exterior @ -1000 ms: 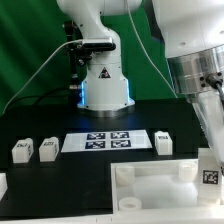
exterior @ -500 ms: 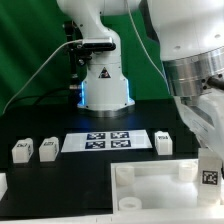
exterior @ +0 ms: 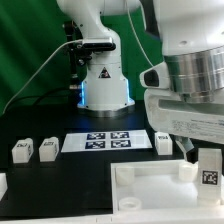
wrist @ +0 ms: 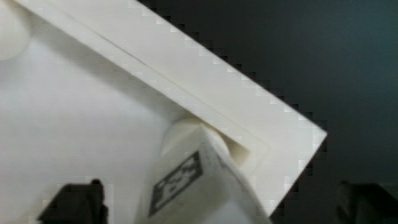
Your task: Assemble one leg
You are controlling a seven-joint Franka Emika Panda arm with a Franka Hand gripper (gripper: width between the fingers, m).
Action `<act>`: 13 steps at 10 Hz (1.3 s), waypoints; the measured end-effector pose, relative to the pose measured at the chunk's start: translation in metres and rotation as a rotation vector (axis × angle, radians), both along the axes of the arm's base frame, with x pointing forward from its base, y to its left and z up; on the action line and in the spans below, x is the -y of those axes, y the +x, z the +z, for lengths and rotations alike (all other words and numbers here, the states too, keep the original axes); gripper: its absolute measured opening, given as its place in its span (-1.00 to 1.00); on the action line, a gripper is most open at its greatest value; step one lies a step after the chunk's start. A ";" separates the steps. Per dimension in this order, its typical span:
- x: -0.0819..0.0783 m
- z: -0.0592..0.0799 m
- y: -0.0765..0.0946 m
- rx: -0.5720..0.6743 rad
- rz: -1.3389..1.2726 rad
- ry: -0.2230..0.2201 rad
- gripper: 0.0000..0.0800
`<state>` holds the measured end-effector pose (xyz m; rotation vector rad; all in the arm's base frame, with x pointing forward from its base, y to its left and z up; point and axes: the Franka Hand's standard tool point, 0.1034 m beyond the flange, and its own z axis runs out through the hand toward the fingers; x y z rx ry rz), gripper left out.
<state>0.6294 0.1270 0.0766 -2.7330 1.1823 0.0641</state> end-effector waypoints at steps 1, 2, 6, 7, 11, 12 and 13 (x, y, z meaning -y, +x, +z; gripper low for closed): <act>0.002 -0.001 0.000 0.016 0.085 -0.004 0.62; 0.002 -0.001 0.000 0.021 0.111 -0.002 0.62; 0.001 -0.003 -0.003 -0.025 -0.083 0.011 -0.25; 0.001 -0.003 -0.003 -0.031 -0.118 0.011 -0.26; -0.005 -0.004 0.000 -0.107 -0.602 0.061 -0.26; -0.006 -0.004 0.000 -0.126 -0.687 0.070 -0.26; -0.006 -0.004 -0.001 -0.125 -0.682 0.070 -0.26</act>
Offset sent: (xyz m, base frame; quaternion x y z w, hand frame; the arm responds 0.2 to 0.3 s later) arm 0.0000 0.0000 0.0000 0.0000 0.0000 0.0000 1.0000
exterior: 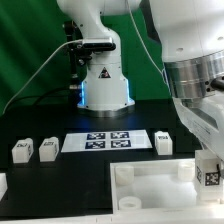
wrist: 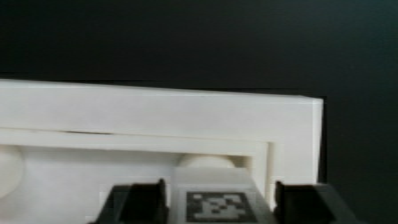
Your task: Assemble one leg
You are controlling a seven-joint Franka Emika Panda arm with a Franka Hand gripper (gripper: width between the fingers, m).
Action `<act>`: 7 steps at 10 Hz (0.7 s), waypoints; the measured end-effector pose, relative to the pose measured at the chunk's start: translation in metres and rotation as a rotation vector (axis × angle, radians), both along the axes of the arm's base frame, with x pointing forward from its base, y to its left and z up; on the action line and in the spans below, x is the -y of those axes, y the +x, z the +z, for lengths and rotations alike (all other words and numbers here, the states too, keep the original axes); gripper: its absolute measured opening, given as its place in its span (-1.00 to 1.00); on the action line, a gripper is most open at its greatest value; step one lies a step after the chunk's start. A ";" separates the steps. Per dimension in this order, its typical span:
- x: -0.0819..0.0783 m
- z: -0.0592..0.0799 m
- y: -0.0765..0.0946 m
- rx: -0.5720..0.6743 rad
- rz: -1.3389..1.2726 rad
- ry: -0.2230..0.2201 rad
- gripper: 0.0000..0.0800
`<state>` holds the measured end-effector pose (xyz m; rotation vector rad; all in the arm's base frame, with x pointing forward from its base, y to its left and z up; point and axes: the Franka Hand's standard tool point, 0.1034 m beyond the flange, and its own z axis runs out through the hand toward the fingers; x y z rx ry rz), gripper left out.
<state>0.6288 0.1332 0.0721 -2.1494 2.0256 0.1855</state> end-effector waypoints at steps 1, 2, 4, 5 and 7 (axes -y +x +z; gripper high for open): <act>0.000 0.000 0.000 0.003 0.013 -0.001 -0.26; 0.000 0.000 0.000 0.010 0.044 -0.002 -0.26; 0.002 0.000 -0.003 0.041 0.290 -0.023 -0.05; 0.004 0.000 -0.003 0.072 0.446 -0.037 0.40; 0.008 0.002 -0.001 0.128 0.743 -0.069 0.61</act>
Offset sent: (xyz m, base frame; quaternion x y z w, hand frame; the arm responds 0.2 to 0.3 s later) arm -0.0096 -0.0018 0.0047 -0.0597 0.0106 -0.3561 0.9325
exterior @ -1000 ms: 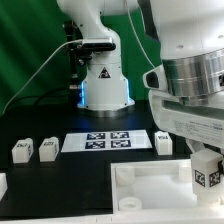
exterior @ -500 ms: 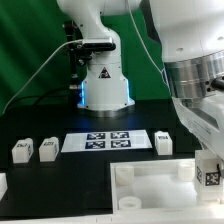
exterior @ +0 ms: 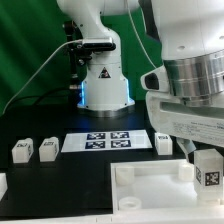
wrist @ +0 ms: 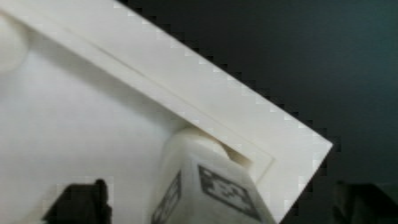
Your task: Assemble one leg
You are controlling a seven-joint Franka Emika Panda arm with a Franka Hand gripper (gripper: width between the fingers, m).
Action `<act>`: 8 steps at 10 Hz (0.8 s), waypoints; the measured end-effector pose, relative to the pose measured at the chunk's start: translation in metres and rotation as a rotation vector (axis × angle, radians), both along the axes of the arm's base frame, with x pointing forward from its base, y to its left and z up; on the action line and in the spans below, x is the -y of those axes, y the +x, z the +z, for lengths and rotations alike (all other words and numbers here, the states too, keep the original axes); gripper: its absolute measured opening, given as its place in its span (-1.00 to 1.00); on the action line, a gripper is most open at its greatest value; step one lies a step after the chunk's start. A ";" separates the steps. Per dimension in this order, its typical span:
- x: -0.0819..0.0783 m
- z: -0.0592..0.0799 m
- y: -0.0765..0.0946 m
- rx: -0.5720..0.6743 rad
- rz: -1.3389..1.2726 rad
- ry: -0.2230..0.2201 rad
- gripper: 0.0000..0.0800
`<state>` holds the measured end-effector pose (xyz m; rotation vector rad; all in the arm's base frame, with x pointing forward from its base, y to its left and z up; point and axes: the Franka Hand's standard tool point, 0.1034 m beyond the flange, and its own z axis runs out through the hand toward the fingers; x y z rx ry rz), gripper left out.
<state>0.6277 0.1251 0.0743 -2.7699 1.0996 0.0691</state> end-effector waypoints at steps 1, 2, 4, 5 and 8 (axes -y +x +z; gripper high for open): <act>0.000 0.000 0.001 0.025 0.137 -0.017 0.61; 0.001 -0.001 0.000 0.027 0.153 -0.017 0.62; 0.003 -0.001 0.001 0.059 0.356 -0.025 0.62; 0.004 0.000 0.002 0.079 0.522 -0.053 0.62; 0.004 0.004 0.009 0.112 0.647 -0.093 0.39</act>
Offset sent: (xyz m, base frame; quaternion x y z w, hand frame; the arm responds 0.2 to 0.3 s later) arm 0.0000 0.0000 0.0000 0.0000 0.0000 -0.1790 0.9838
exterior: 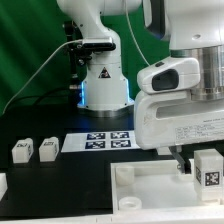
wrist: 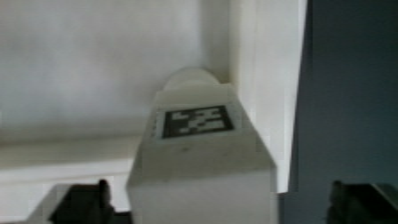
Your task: Assemble one leg
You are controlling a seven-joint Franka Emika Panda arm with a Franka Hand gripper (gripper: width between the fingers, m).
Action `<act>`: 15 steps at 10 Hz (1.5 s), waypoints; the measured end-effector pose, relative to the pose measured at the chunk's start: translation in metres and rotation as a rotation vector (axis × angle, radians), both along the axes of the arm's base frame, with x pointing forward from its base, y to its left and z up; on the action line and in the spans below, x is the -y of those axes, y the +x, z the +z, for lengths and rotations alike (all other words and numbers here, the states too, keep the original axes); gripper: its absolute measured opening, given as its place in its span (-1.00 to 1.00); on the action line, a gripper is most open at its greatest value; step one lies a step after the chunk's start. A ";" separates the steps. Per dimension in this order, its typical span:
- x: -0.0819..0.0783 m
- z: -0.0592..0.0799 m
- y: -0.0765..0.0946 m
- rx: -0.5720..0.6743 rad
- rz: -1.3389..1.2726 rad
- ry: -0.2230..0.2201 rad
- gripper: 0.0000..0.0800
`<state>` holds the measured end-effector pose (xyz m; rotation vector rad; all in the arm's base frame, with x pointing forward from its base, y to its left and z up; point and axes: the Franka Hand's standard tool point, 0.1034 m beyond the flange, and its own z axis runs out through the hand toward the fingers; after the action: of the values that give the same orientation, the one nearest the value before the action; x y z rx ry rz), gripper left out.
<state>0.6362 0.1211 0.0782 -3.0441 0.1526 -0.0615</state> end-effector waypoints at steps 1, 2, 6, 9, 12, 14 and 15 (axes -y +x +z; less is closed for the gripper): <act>0.000 0.000 0.000 -0.004 -0.045 0.004 -0.07; 0.000 0.000 0.000 -0.012 -0.135 0.008 -0.07; 0.006 -0.001 0.001 -0.054 -0.537 0.025 -0.25; 0.014 -0.004 0.001 -0.103 -1.019 0.090 -0.25; 0.014 -0.005 -0.005 -0.168 -1.483 0.188 -0.25; 0.005 -0.007 -0.006 -0.196 -1.697 0.219 -0.25; 0.005 -0.007 -0.006 -0.195 -1.682 0.216 -0.22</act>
Offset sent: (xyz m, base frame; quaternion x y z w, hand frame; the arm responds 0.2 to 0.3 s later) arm 0.0000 0.0000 0.0000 0.0000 0.0000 0.1790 0.9838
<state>0.6298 0.1157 0.0707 -1.8138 2.2951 0.1262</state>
